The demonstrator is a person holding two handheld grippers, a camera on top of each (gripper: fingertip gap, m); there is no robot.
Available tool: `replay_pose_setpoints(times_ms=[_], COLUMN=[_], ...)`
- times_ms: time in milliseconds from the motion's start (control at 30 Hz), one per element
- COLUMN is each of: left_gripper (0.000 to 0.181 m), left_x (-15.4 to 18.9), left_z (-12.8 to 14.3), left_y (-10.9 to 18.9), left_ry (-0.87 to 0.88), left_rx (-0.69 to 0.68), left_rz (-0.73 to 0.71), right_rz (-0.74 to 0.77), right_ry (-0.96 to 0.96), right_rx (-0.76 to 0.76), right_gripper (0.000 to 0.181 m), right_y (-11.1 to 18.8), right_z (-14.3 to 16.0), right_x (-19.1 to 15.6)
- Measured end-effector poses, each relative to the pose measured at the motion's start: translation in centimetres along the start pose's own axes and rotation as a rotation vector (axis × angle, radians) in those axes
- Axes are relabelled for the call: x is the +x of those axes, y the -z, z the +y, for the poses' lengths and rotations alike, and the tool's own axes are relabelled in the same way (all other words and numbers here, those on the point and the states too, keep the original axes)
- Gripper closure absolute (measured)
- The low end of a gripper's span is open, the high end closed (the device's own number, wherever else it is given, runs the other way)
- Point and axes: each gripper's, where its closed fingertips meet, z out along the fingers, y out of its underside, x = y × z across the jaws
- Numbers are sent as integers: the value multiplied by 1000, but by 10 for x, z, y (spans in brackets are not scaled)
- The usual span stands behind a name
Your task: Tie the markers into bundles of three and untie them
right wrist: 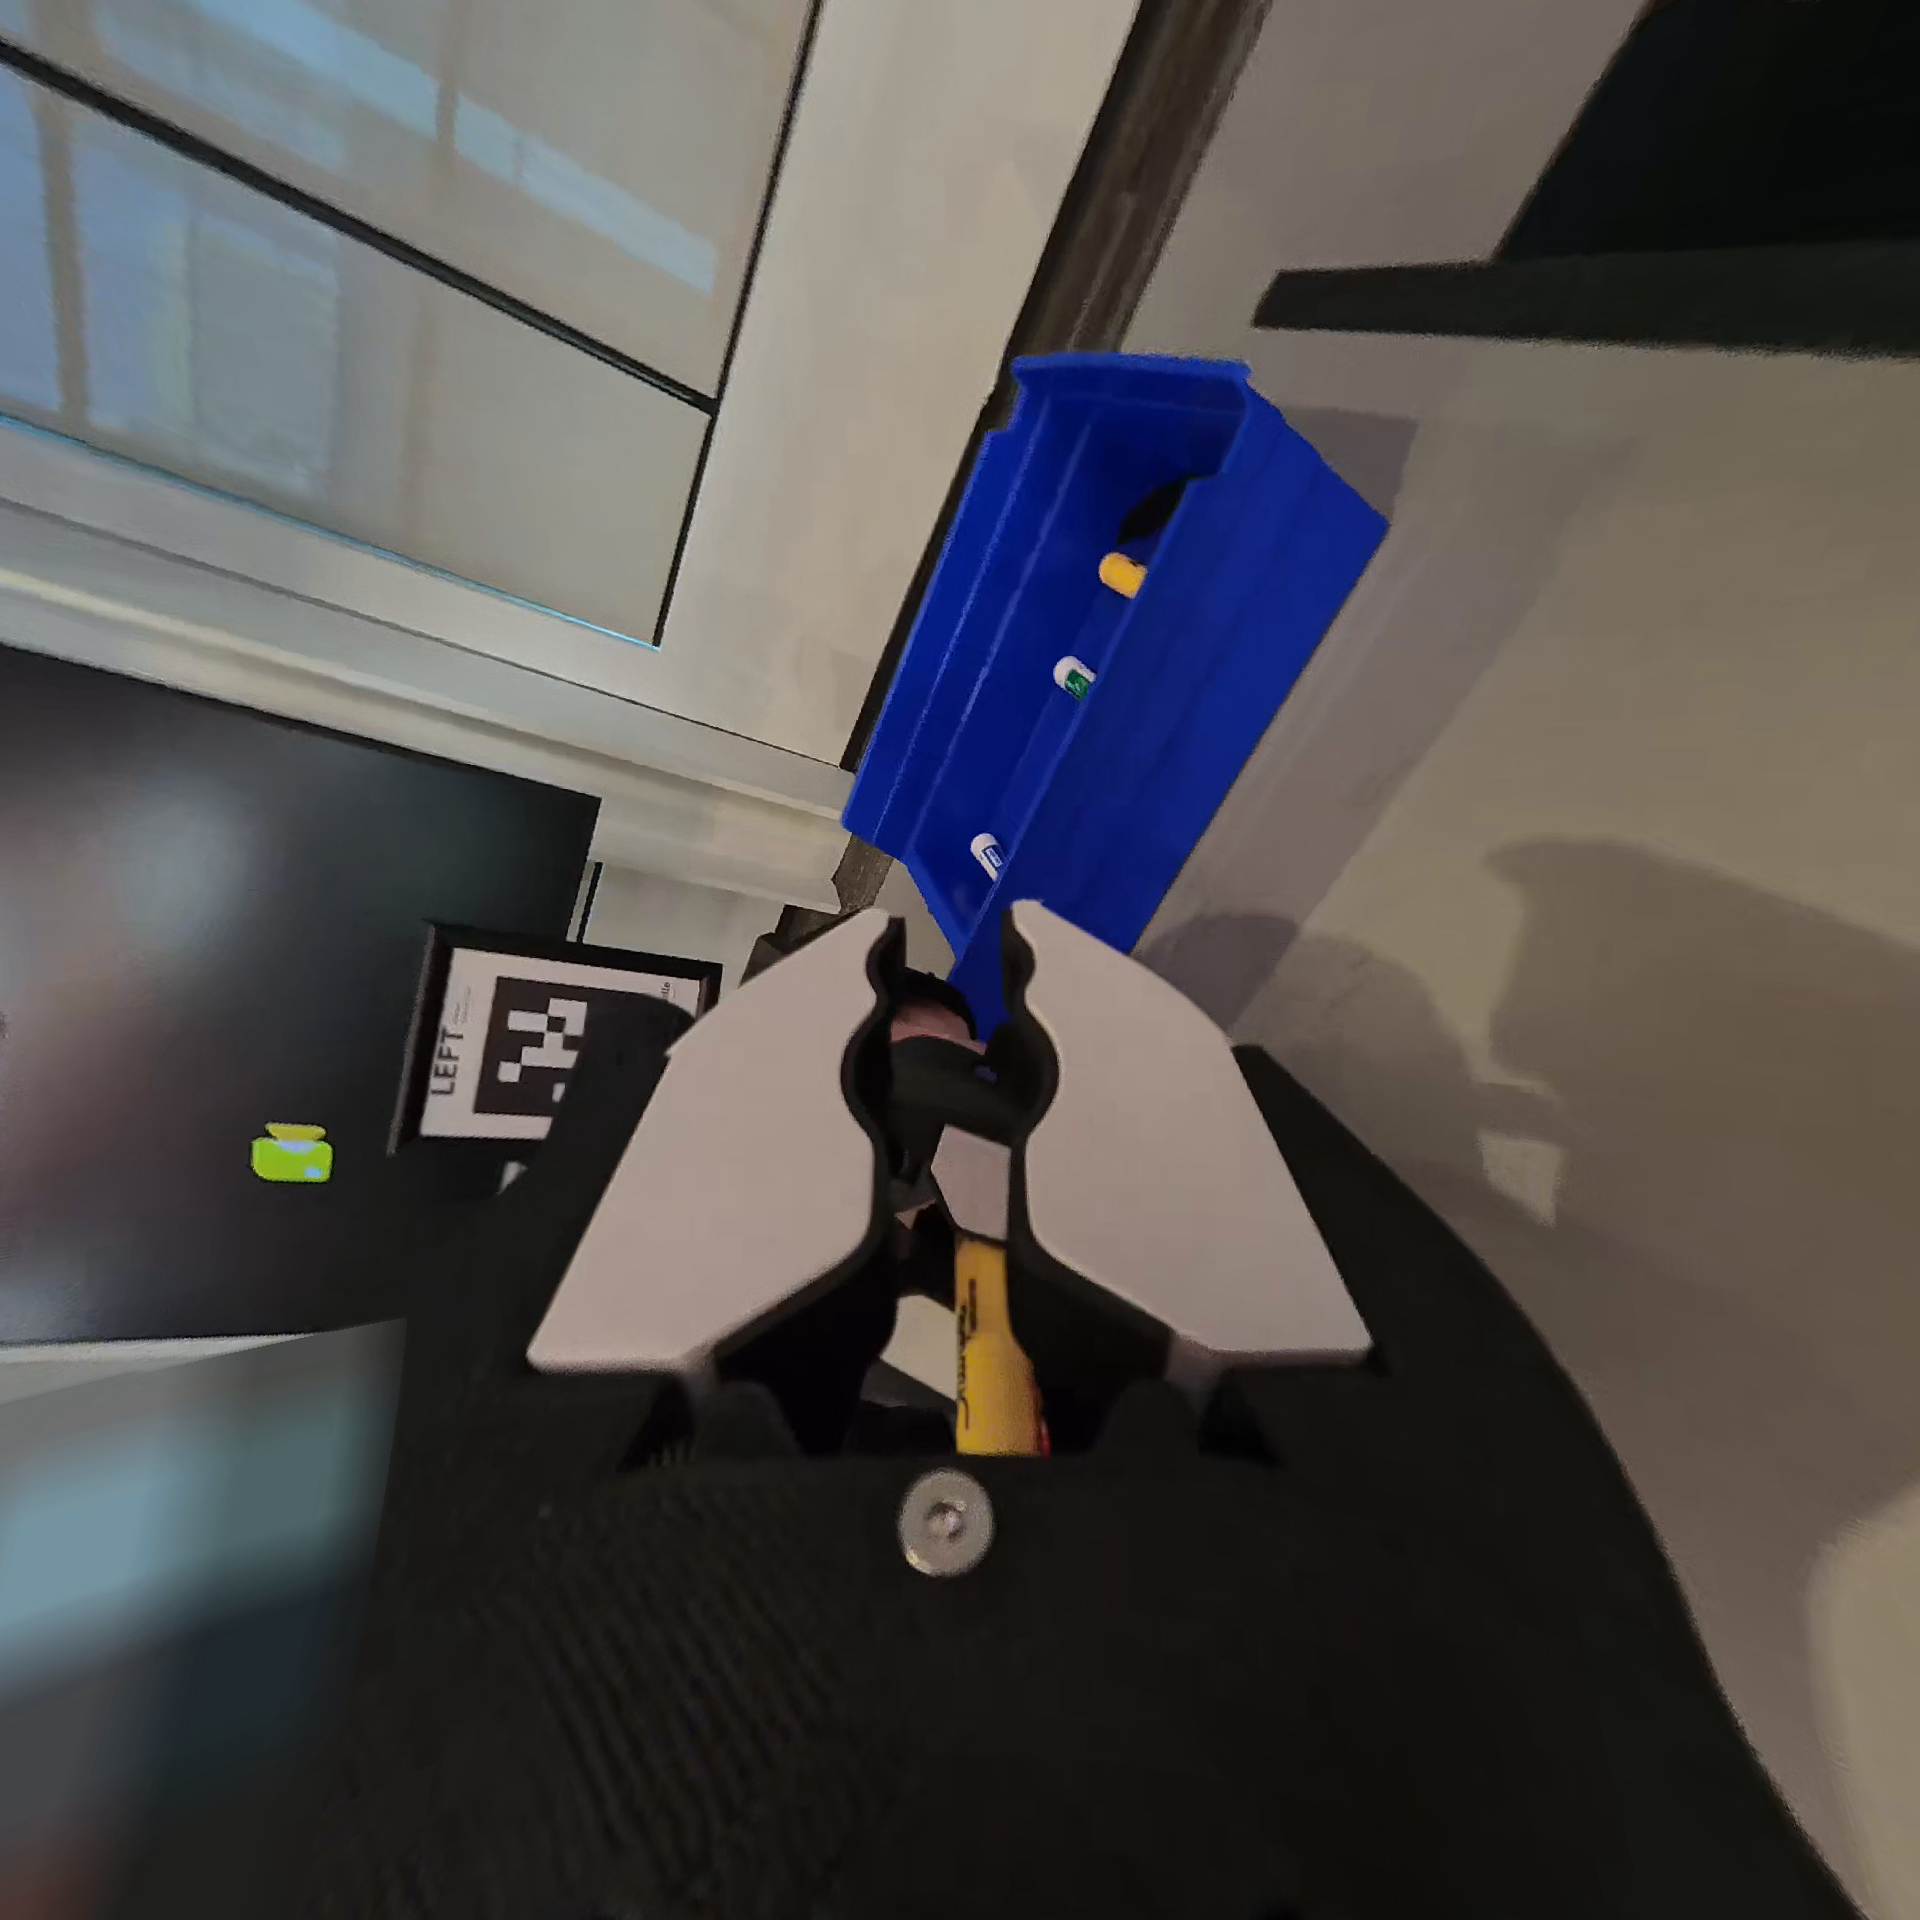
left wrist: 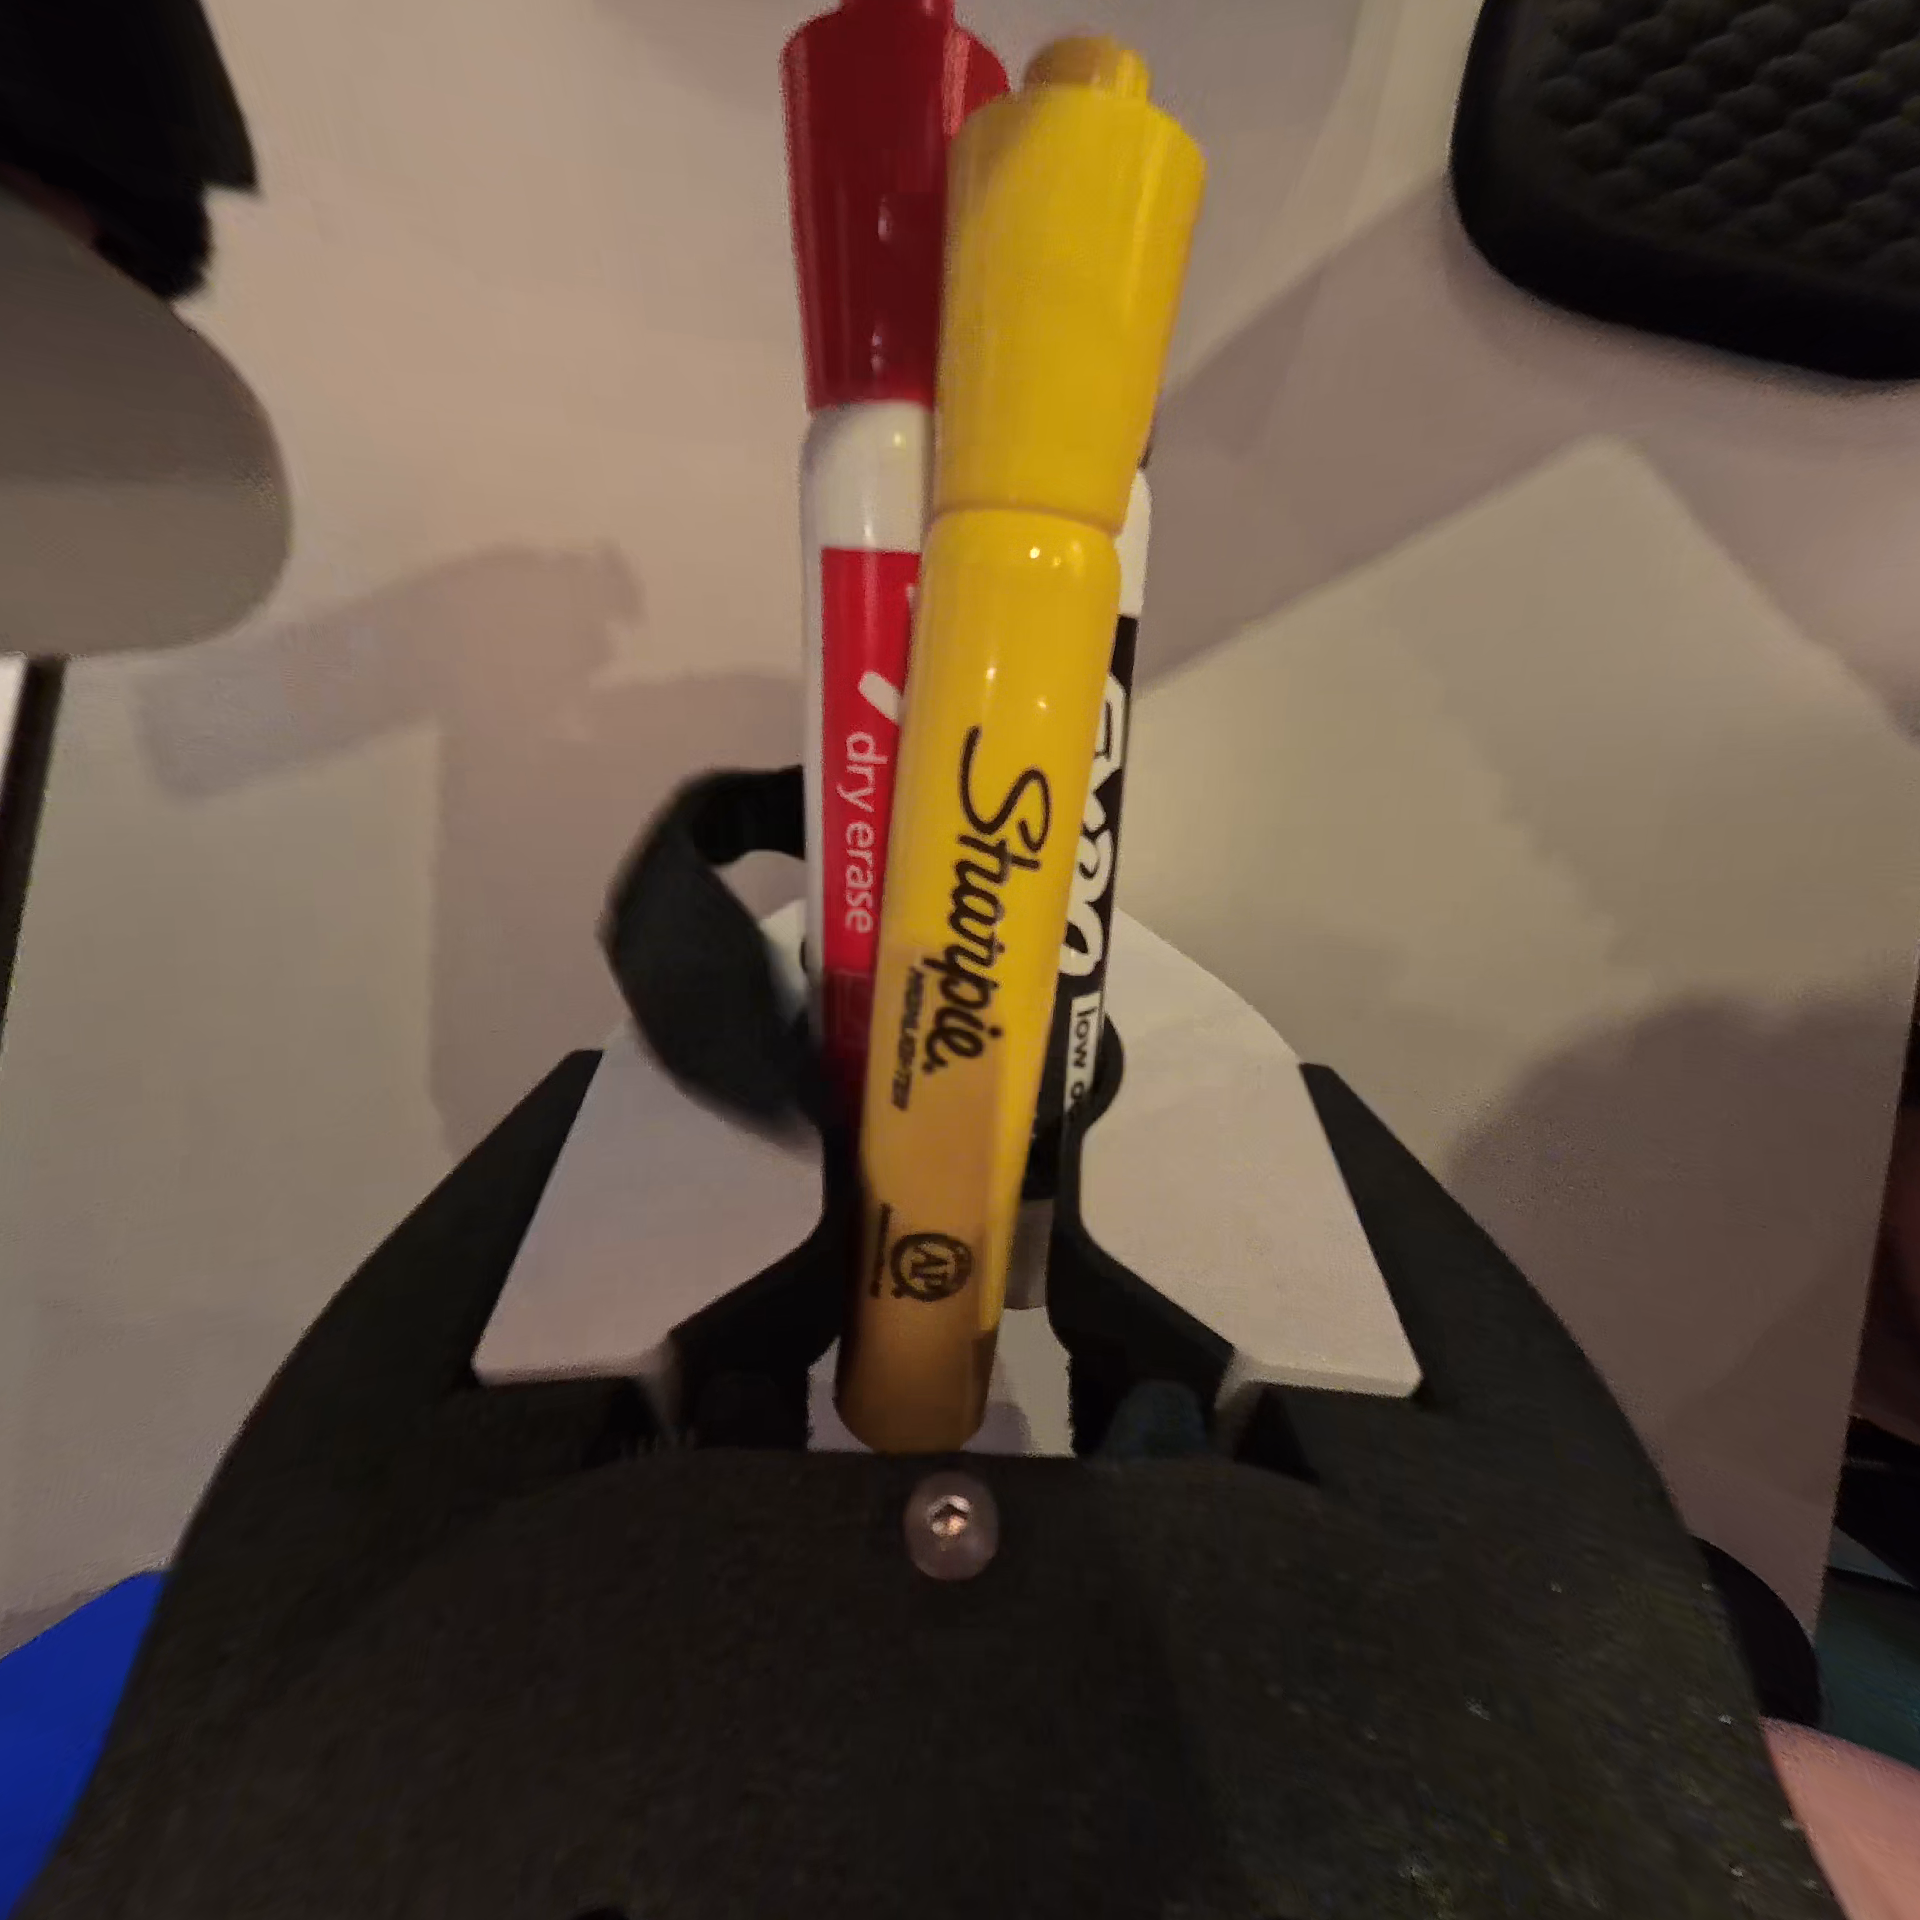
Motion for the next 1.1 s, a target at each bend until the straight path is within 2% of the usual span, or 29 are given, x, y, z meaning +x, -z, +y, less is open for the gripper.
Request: replay_pose_setpoints(times_ms=[133, 233, 333, 400, 467, 533, 600, 667, 833, 867, 900, 967, 1033, 1100], left_gripper=[139, 138, 138, 138, 138, 138, 138, 138, 138, 138, 138, 138, 138, 138], left_x=[-4, -12, -17, -20, -20, -19, -18, -16, -16, -16, -18, -20, -21, -25], left_z=[2, 11, 19, 25, 28, 29, 29, 28, 32, 34, 35, 39, 44, 48], left_y=[5, 14, 26, 33, 37, 39, 37, 35, 29, 28, 26, 24, 20, 17], left_ry=[-19, 2, 24, 35, 44, 36, 35, 28, 32, 34, 35, 41, 44, 49], left_rx=[6, -7, -10, -18, -23, -27, -32, -37, -71, -79, -88, -111, -132, -153], left_rz=[-24, -51, -68, -86, -88, -88, -84, -76, -72, -70, -74, -77, -73, -83], right_rz=[-132, -179, -251, -313, -162, 74, 252, 325, 360, 356, 358, 354, 289, 122], right_ry=[224, 523, 751, 884, 1040, 1225, 1399, 1509, 1526, 1525, 1528, 1529, 1485, 1385], right_rx=[40, 152, 303, 328, 255, 170, 75, -24, -127, -148, -166, -173, -178, -158], right_gripper=[165, 169, 167, 162, 142, 134, 133, 135, 150, 156, 172, 178, 178, 178], right_y=[24, 63, 103, 116, 110, 100, 87, 69, 43, 40, 37, 33, 32, 36], right_z=[-7, -5, 23, 57, 88, 110, 126, 138, 139, 139, 139, 138, 143, 154], right_x=[-25, -33, -29, -18, 26, 77, 110, 126, 153, 157, 160, 160, 151, 120])
